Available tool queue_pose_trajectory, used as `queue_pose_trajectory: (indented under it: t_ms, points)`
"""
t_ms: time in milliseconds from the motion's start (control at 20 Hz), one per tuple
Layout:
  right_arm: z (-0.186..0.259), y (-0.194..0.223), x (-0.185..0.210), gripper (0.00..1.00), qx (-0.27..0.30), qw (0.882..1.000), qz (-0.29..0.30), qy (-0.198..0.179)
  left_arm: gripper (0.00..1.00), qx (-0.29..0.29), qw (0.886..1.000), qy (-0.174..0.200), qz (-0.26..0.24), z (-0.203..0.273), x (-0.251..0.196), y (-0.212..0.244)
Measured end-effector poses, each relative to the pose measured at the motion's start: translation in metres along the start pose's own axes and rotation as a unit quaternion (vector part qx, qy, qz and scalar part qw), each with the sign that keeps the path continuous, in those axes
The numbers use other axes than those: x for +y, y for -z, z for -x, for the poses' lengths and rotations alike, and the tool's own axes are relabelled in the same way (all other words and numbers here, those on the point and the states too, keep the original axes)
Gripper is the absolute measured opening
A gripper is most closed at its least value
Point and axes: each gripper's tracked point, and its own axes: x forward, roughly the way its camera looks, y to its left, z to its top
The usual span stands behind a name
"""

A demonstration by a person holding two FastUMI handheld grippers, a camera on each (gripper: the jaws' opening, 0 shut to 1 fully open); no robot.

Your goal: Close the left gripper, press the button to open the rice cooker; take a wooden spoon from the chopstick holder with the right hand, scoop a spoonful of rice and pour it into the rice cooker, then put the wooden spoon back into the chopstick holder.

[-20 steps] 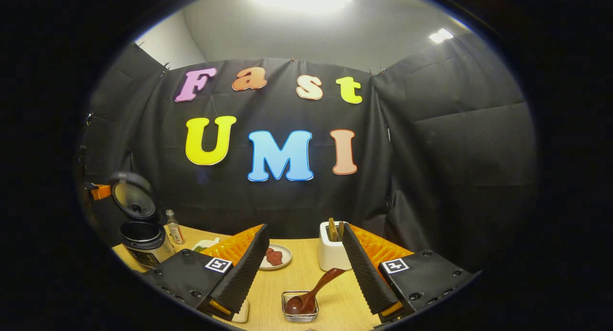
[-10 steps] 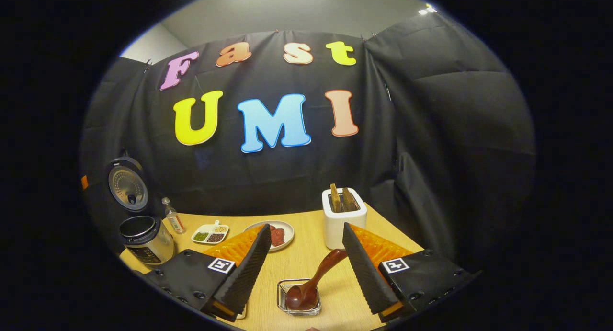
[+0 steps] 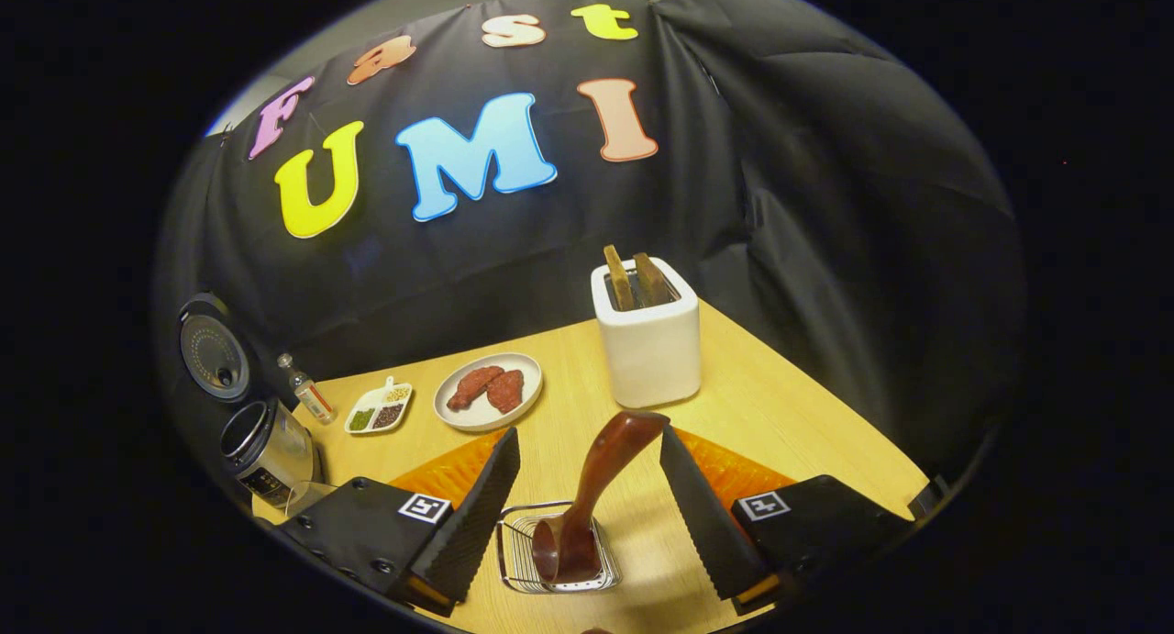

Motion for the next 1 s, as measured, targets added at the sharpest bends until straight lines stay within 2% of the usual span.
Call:
queue_pose_trajectory:
  t_ms: [50, 100, 150, 200, 300, 350, 400, 500, 550, 600, 650, 700, 850, 900, 950, 1000]
  points:
    - [-0.004, 0.007, -0.002, 0.98, 0.010, 1.000, -0.005, -0.001, 0.81, 0.003, 1.000, -0.002, -0.001, 0.001, 0.002, 0.001]
    - [-0.007, 0.013, -0.002, 0.92, 0.021, 1.000, -0.011, -0.004, 0.81, 0.006, 1.000, -0.005, -0.003, 0.003, 0.003, 0.002]
    - [-0.010, 0.021, -0.001, 0.93, 0.034, 0.999, -0.019, -0.007, 0.81, 0.008, 1.000, -0.006, -0.003, 0.003, 0.004, 0.004]
    - [-0.012, 0.026, 0.000, 0.98, 0.045, 0.998, -0.029, -0.013, 0.81, 0.009, 1.000, -0.008, -0.003, 0.005, 0.005, 0.006]
    - [-0.018, 0.036, -0.001, 0.94, 0.066, 0.997, -0.047, -0.016, 0.82, 0.009, 1.000, -0.010, -0.002, 0.008, 0.007, 0.005]
    - [-0.022, 0.042, 0.001, 0.80, 0.077, 0.995, -0.057, -0.020, 0.82, 0.009, 1.000, -0.011, -0.003, 0.009, 0.008, 0.004]
    - [-0.025, 0.045, 0.004, 0.75, 0.088, 0.993, -0.068, -0.026, 0.81, 0.009, 1.000, -0.011, -0.004, 0.010, 0.008, 0.005]
    - [-0.026, 0.048, 0.007, 0.48, 0.097, 0.990, -0.093, -0.038, 0.82, 0.009, 1.000, -0.010, -0.006, 0.011, 0.009, 0.004]
    - [-0.026, 0.046, 0.009, 0.24, 0.097, 0.989, -0.107, -0.040, 0.81, 0.009, 1.000, -0.010, -0.005, 0.009, 0.009, 0.003]
    - [-0.027, 0.046, 0.013, 0.18, 0.096, 0.988, -0.111, -0.044, 0.82, 0.009, 1.000, -0.010, -0.003, 0.008, 0.009, 0.002]
    - [-0.021, 0.044, 0.007, 0.19, 0.090, 0.990, -0.105, -0.036, 0.82, 0.008, 1.000, -0.008, -0.001, 0.008, 0.008, 0.002]
    - [-0.022, 0.042, 0.010, 0.09, 0.084, 0.991, -0.099, -0.046, 0.82, 0.009, 1.000, -0.006, 0.000, 0.007, 0.008, 0.003]
    - [-0.001, 0.023, 0.019, 0.08, 0.051, 0.995, -0.072, -0.049, 0.81, 0.007, 1.000, 0.001, 0.002, 0.001, 0.005, 0.003]
    - [0.004, 0.014, 0.020, 0.05, 0.041, 0.996, -0.065, -0.047, 0.82, 0.006, 1.000, 0.004, 0.003, -0.002, 0.002, 0.003]
    - [0.011, 0.006, 0.023, 0.09, 0.030, 0.997, -0.057, -0.046, 0.81, 0.005, 1.000, 0.007, 0.006, -0.003, -0.001, 0.003]
    - [0.017, -0.005, 0.026, 0.05, 0.019, 0.998, -0.045, -0.046, 0.81, 0.005, 1.000, 0.012, 0.009, -0.006, -0.004, 0.003]
